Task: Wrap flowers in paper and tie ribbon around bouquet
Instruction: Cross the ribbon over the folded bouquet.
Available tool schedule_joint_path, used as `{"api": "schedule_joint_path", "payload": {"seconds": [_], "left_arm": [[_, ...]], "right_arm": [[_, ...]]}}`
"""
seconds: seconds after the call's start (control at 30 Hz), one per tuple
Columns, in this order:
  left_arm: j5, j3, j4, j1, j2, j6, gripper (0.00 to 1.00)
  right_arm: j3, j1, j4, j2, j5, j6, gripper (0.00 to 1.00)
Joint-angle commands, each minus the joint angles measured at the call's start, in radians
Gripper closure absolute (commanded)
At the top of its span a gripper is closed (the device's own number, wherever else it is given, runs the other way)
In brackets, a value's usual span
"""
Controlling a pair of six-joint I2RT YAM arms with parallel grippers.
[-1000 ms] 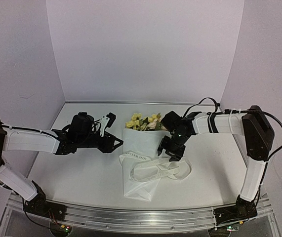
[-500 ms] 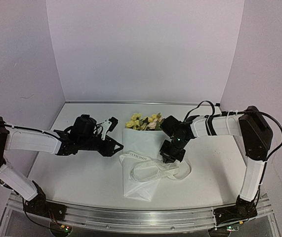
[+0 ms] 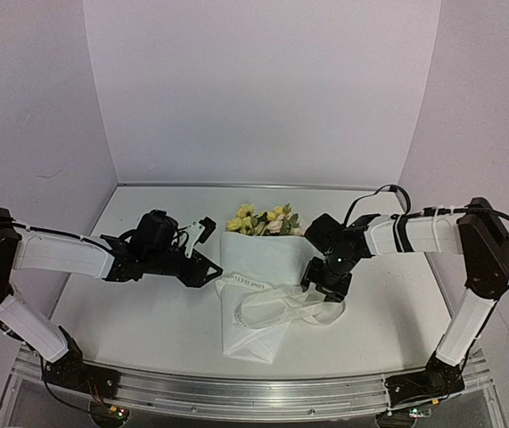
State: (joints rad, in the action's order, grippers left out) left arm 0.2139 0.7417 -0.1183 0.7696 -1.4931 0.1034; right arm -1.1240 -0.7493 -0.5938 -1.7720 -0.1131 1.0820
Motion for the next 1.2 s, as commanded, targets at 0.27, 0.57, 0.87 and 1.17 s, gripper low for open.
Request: {"api": "schedule_joint_path", "payload": {"seconds": [0.27, 0.57, 0.87, 1.17], "left_arm": [[-0.005, 0.058, 0.011, 0.003, -0.013, -0.021, 0.47], [-0.009, 0.060, 0.019, 0.003, -0.030, -0.024, 0.51], [-0.010, 0.068, 0.025, 0.003, -0.042, -0.030, 0.53], [-0.015, 0.081, 0.039, 0.003, -0.061, -0.050, 0.54]], "right_arm": [[0.191, 0.054, 0.379, 0.036, 0.064, 0.060, 0.40], [0.207, 0.066, 0.399, 0.056, 0.085, 0.020, 0.78], [0.209, 0.077, 0.399, 0.078, 0.087, -0.010, 0.95], [0.209, 0.080, 0.393, 0.104, 0.086, -0.042, 1.00]]}}
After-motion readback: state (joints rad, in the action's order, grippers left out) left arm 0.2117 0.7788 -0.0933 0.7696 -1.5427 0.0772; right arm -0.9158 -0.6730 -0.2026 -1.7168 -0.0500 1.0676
